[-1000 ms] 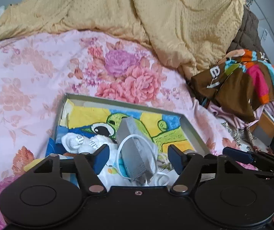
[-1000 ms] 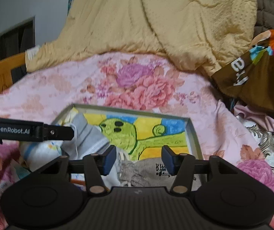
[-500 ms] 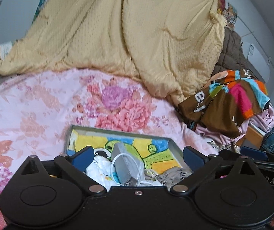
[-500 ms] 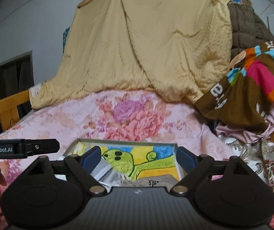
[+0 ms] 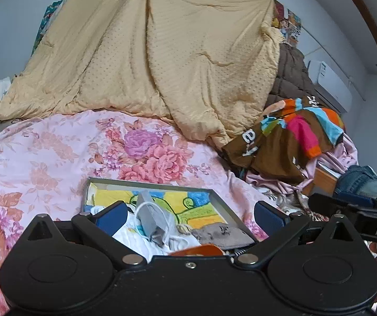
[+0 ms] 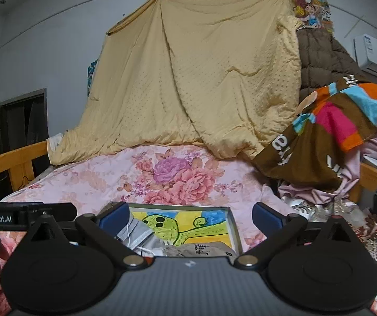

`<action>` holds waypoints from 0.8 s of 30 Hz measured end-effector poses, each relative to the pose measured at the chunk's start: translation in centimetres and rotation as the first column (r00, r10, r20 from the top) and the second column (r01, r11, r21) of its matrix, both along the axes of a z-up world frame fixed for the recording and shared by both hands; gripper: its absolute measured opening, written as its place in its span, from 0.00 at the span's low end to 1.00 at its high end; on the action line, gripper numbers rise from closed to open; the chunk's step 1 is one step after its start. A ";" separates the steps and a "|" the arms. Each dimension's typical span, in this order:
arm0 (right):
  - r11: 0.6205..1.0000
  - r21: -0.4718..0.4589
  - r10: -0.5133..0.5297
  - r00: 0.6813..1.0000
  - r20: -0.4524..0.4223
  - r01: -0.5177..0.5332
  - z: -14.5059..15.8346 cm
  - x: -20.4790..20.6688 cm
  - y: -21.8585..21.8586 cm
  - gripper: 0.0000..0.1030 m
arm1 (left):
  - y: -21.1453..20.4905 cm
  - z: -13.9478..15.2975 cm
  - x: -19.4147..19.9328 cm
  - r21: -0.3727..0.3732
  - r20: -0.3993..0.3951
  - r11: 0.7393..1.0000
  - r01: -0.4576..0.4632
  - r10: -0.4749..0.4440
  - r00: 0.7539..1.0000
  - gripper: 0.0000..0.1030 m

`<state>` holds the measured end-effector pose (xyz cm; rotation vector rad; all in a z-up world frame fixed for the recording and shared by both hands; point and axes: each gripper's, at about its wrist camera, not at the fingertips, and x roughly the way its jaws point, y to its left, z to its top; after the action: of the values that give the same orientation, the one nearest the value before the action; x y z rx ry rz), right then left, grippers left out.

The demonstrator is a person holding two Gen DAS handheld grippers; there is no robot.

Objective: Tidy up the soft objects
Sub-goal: 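Lift both tools away from the tray and back toward the pile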

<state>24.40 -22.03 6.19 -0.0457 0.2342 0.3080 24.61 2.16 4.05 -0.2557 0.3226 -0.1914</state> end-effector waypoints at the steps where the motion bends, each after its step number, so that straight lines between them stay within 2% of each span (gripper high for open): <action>1: 1.000 0.001 -0.005 1.000 0.002 0.005 0.0 -0.5 -0.3 0.99 | -0.2 -0.1 -0.4 -0.001 -0.007 1.000 0.004 -0.004 1.000 0.99; 11: 0.999 0.008 -0.041 0.999 -0.036 0.041 -0.7 -5.0 -2.3 0.99 | -2.2 -1.7 -3.9 0.031 -0.065 0.997 0.072 -0.070 0.995 0.99; 15: 0.999 -0.001 -0.048 0.997 -0.058 0.048 -1.2 -6.5 -2.6 0.99 | -3.3 -2.3 -5.1 0.079 -0.081 0.992 0.101 -0.095 0.992 0.99; 24: 0.998 -0.029 -0.067 0.989 -0.133 0.064 -2.1 -8.3 -2.7 1.00 | -4.1 -3.5 -7.7 0.106 -0.150 0.986 0.129 -0.112 0.982 0.99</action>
<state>16.06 -24.73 4.08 -0.0416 0.3725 0.2427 16.87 -1.97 0.59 -0.1354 0.4914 -0.2736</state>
